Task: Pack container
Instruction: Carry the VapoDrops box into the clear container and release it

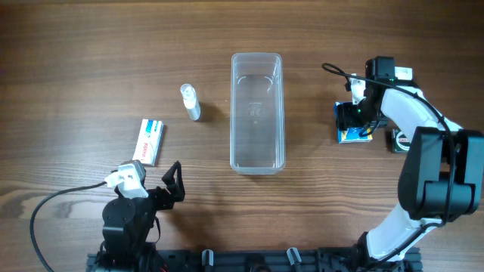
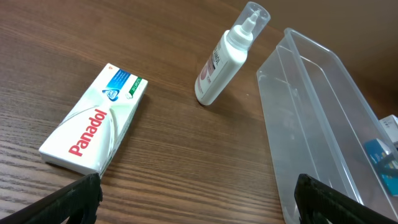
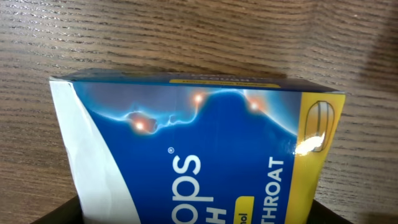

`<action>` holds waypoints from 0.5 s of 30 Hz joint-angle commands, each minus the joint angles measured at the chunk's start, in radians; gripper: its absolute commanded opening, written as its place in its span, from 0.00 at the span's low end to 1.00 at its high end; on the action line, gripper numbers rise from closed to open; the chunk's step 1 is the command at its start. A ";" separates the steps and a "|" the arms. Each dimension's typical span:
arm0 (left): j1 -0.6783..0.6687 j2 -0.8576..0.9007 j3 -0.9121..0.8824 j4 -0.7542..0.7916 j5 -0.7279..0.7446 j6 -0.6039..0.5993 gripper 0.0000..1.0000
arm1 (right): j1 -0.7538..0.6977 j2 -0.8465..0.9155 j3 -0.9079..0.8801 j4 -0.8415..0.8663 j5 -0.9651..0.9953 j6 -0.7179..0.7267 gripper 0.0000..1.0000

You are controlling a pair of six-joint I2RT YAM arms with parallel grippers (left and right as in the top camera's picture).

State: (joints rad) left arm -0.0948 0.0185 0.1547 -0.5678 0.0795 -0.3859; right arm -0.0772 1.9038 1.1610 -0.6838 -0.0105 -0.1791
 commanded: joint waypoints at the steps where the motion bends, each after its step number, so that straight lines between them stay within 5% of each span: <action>1: 0.008 -0.005 -0.003 0.007 -0.002 0.019 1.00 | 0.002 0.022 0.049 -0.057 0.010 0.031 0.74; 11: 0.008 -0.005 -0.003 0.006 -0.002 0.019 1.00 | 0.047 -0.068 0.487 -0.449 -0.266 0.161 0.74; 15: 0.008 -0.005 -0.003 0.006 -0.002 0.019 1.00 | 0.236 -0.109 0.639 -0.502 -0.299 0.246 0.75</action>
State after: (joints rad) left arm -0.0948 0.0185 0.1543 -0.5674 0.0795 -0.3855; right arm 0.0471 1.8404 1.7271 -1.1797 -0.2516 -0.0128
